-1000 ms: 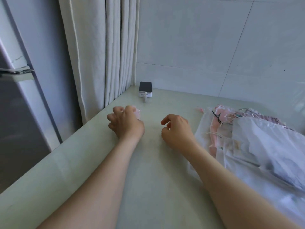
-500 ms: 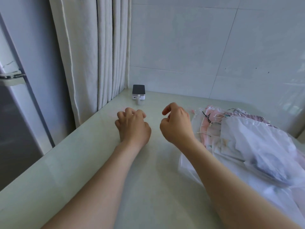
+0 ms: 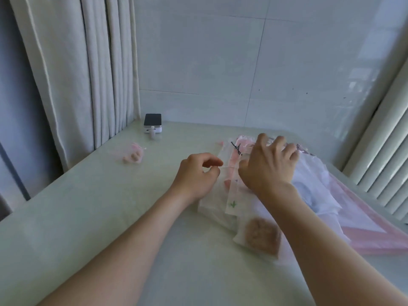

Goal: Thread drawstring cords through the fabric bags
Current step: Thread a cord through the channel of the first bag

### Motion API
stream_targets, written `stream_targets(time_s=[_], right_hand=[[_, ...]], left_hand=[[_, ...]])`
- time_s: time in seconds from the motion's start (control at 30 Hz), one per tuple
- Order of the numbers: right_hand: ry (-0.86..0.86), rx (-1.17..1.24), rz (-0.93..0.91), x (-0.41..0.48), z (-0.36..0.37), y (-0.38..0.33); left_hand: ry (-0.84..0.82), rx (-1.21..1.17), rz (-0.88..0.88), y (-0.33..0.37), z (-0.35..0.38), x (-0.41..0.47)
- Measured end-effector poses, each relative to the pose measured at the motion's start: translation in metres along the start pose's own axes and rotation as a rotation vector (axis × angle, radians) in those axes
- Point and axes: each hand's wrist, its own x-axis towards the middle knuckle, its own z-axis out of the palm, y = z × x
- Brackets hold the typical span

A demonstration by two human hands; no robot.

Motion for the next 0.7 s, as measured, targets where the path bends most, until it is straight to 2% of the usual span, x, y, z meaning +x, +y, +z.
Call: stream_targets(time_s=[0.07, 0.1, 0.17, 0.33, 0.4, 0.47, 0.57, 0.7], right_hand=[[-0.162, 0.050, 0.081, -0.002, 0.006, 0.010], [-0.191, 0.093, 0.086, -0.003, 0.009, 0.014], [-0.201, 0.139, 0.040, -0.006, 0.009, 0.016], [-0.161, 0.068, -0.098, -0.013, -0.003, 0.010], [-0.065, 0.059, -0.149, -0.015, -0.006, 0.006], [0.122, 0.059, -0.231, -0.013, -0.003, 0.003], [0.358, 0.244, -0.344, -0.010, 0.003, -0.001], [0.407, 0.569, -0.471, -0.015, -0.003, -0.007]], left_hand=[[-0.056, 0.035, 0.030, 0.003, 0.008, -0.003], [-0.083, 0.057, 0.042, 0.004, 0.013, -0.004], [-0.115, 0.084, 0.058, 0.000, 0.018, -0.006], [-0.143, 0.076, 0.053, -0.005, 0.020, -0.005], [-0.119, 0.040, 0.029, -0.006, 0.018, -0.003], [-0.041, -0.039, -0.011, -0.009, 0.014, 0.001], [0.102, -0.110, -0.060, -0.014, 0.004, 0.005], [0.220, -0.123, -0.014, -0.023, -0.011, 0.009]])
